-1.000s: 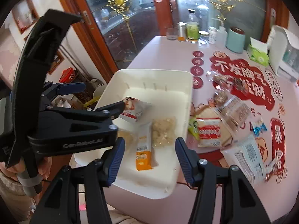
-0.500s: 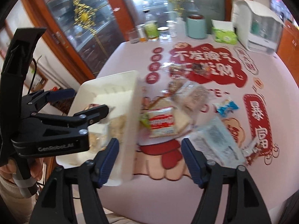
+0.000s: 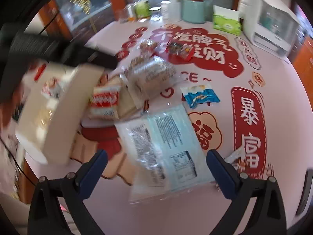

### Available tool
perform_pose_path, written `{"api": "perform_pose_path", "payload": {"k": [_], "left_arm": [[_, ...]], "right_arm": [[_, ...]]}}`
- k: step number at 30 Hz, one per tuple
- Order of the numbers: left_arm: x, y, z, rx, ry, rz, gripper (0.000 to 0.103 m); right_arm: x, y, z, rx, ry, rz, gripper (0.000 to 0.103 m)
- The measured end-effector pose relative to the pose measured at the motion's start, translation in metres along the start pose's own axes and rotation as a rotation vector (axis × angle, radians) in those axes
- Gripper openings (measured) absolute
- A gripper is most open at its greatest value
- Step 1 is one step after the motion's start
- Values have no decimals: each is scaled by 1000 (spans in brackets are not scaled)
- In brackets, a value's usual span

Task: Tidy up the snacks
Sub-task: 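Grasp a clear printed bag with the left tool while the right grasps the blue-printed bag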

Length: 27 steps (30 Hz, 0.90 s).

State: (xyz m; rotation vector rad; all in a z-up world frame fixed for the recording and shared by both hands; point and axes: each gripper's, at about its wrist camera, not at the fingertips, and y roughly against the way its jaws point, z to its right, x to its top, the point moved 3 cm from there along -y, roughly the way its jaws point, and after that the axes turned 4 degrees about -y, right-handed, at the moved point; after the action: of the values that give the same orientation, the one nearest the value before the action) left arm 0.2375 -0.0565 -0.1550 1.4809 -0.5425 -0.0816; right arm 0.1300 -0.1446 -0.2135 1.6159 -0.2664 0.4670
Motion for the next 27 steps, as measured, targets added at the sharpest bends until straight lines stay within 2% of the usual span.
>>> {"api": "perform_pose_path", "payload": {"k": [9,11,13,16,20,23,25,27], "left_arm": [[28,-79,11,11,-7,-150,93],[32,-91,13,3,1,-171,93],[38,-101,14,41,-3,-178,93],[44,-113,14,52,-1,-197,93],[51,-129,13,61,11,-230,93],[54,-140,16,79,-1,-246,94],[58,-142,16,62,12,-232,92],[59,-144,13,41,34,-234,91]], "right_arm": [[-7,-59,-6,54,202,-124,101],[-8,-66,-6,21,236,-128,101],[-9,-68,-7,8,275,-125,101],[-11,-71,-4,12,281,-130,101],[-10,-78,13,60,198,-167,102],[-8,-77,19,58,186,-154,100],[-7,-74,21,61,190,-140,95],[-8,-71,22,69,196,-134,94]]}}
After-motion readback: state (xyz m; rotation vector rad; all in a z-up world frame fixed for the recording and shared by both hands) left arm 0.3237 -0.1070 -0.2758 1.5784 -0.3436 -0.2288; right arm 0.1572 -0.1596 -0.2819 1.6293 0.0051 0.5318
